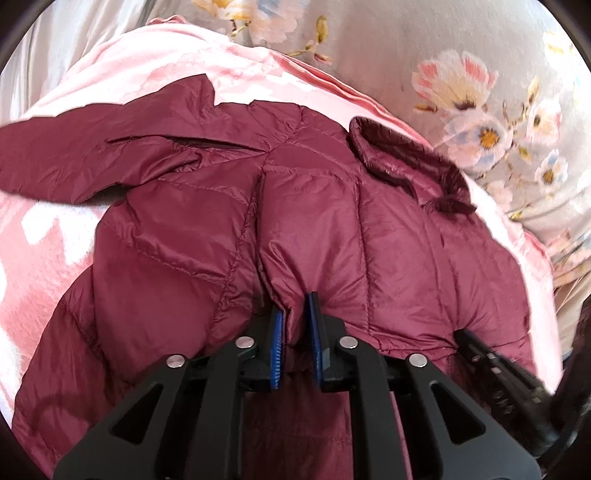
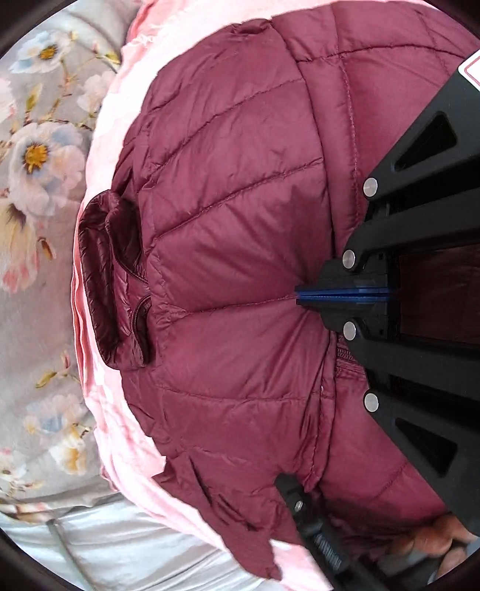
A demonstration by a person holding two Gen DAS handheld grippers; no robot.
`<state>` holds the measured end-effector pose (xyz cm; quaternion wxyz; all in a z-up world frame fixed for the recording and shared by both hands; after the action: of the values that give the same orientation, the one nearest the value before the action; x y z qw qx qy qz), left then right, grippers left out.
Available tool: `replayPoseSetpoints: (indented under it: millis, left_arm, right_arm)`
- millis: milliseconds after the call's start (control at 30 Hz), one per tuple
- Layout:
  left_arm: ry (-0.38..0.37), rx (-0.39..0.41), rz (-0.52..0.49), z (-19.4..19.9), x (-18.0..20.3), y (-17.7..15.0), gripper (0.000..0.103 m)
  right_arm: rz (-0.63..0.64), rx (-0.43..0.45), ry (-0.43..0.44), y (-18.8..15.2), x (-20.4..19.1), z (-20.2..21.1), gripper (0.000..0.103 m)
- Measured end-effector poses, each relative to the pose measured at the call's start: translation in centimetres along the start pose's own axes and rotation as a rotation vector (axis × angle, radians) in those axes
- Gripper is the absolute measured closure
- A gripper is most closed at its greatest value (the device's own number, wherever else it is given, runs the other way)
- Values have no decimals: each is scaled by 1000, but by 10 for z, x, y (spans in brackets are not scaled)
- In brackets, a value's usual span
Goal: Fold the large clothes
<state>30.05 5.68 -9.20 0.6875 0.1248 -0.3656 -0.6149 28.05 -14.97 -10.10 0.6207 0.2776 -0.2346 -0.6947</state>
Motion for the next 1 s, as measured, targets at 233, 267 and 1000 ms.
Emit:
replayPoseSetpoints:
  millis: [233,267,1000]
  left_arm:
    - [18,164,241,78,-93,28,28]
    - [42,183,279,87,-116,37,26]
    - [376,246,531,109,-346,130,99]
  right_arm:
    - [20,3,-22,0,-1,2,103]
    - [16,6,-22,0,-1,3,103]
    - [144,87,102,-121,-72,114,81]
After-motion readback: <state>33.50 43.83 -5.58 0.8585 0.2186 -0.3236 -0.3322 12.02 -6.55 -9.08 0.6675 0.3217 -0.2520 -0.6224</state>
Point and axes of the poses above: each gripper's, at about its wrist camera, not at the fingertips, and z roughly against the way its jaws point, x to its right, y to its top, the point moved 1 cm from there along -z, roughly the way its jaws point, and after that the axes turned 2 degrees about -z, right-handed, at the moved point
